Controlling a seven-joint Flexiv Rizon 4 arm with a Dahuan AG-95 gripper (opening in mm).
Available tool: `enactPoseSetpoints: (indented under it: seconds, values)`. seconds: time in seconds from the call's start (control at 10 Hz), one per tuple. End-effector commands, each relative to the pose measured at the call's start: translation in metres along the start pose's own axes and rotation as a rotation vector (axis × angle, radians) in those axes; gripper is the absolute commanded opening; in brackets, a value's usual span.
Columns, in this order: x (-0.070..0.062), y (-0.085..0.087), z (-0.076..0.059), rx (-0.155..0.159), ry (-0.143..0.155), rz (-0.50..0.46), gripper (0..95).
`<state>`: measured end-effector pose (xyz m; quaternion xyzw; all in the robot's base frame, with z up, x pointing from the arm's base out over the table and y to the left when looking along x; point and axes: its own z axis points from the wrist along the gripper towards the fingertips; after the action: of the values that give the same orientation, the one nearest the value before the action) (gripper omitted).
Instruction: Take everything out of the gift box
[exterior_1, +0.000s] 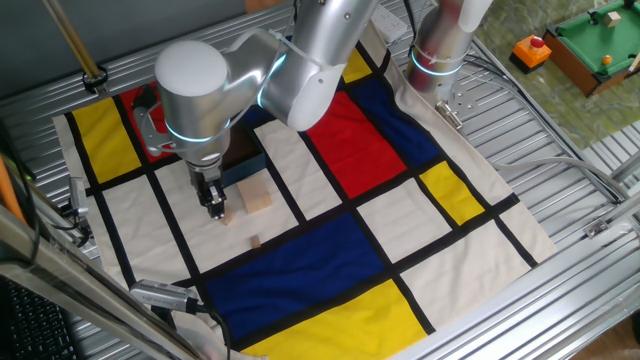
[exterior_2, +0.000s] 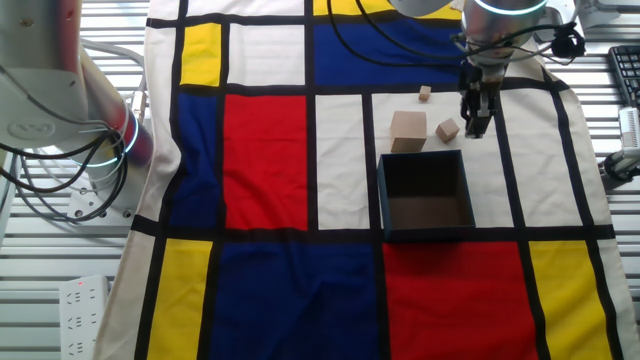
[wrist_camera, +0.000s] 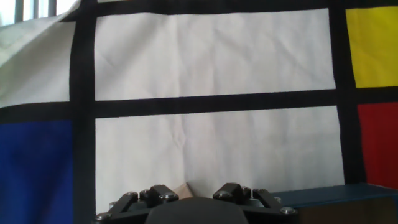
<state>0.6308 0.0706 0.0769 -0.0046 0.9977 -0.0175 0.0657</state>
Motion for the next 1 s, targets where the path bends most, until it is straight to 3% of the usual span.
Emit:
enactPoseSetpoints:
  seconds: [0.1,1.0]
  values:
    - [0.0004,-0.0002,0.0,0.005,0.0,-0.001,57.0]
    - [0.0018,0.0027,-0.0027,-0.004,-0.004,-0.03,57.0]
